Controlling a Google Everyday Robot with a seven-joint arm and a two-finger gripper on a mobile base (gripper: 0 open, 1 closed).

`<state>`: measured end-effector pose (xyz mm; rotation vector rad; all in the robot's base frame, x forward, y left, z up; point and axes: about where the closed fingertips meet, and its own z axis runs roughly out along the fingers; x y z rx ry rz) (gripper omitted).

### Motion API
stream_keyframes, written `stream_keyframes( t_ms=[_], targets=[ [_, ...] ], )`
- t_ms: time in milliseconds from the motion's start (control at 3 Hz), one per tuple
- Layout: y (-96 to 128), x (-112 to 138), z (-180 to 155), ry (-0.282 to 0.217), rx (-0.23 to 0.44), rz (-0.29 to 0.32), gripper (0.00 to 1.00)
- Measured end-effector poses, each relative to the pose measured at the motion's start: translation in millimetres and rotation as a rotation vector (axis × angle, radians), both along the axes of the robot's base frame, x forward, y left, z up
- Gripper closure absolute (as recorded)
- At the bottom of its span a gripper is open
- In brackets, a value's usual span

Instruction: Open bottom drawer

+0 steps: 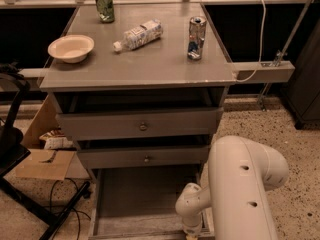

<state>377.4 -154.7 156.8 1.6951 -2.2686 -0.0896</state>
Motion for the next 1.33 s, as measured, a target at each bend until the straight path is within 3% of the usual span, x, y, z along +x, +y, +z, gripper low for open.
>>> stream_keyframes(
  t_ms=[333, 667, 1000, 1333],
  targets=[
    [0, 0, 0, 0.000, 0.000, 0.000, 0.06],
    [0, 0, 0, 0.000, 0.000, 0.000, 0.00],
    [-4, 3, 29, -0.048, -0.020, 0.017, 0.00],
    [-13, -2, 87, -0.119, -0.069, 0.014, 0.00]
  ],
)
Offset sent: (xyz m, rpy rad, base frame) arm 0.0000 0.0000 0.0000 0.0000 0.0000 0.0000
